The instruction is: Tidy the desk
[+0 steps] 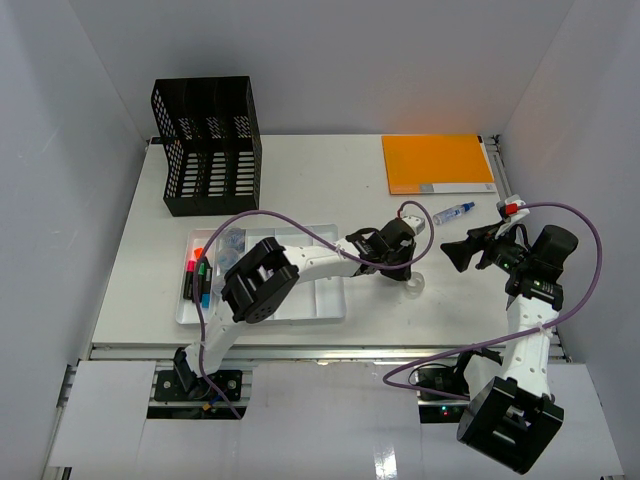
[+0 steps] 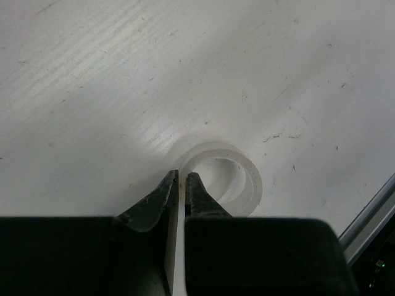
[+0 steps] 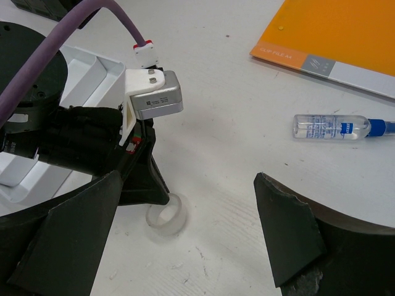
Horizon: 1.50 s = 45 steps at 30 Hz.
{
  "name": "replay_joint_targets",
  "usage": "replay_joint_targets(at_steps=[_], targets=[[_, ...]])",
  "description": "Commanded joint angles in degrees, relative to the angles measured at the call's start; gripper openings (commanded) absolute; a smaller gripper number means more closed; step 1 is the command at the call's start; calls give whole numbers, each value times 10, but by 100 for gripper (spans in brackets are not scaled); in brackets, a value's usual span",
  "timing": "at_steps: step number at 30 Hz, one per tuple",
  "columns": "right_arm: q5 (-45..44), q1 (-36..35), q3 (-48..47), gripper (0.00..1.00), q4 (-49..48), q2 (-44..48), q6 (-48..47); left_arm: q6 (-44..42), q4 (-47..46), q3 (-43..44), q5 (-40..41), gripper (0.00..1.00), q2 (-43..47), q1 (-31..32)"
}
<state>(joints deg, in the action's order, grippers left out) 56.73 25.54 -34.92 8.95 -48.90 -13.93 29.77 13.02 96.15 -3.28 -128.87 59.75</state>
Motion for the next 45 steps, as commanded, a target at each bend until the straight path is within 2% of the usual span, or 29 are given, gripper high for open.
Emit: replay_joint_targets(at_steps=[1, 7, 14, 24, 28, 34, 40, 42, 45], targets=[[1, 4, 0, 94, -14, -1, -5, -20, -8, -1, 20, 0, 72, -2], [0, 4, -1, 94, -14, -1, -5, -46, -12, -37, 62, 0, 145, -9], [-1, 5, -1, 94, -13, -1, -8, -56, -17, -113, 62, 0, 256, -43], [0, 5, 4, 94, -11, -3, -18, -100, 37, -333, 34, 0, 463, -186], [-1, 5, 7, 95, -10, -7, -26, -129, 67, -375, 34, 0, 510, -226], [-5, 4, 8, 96, -3, -31, -38, -157, 70, -424, 37, 0, 512, -245], [-29, -8, -20, 99, 25, -103, -42, -176, 60, -436, 42, 0, 484, -250], [-51, -26, -38, 95, 38, -129, -43, -180, 59, -434, 46, 0, 476, -252], [-142, -60, -74, 92, 38, -177, -29, -186, 60, -437, 55, 4, 474, -260]])
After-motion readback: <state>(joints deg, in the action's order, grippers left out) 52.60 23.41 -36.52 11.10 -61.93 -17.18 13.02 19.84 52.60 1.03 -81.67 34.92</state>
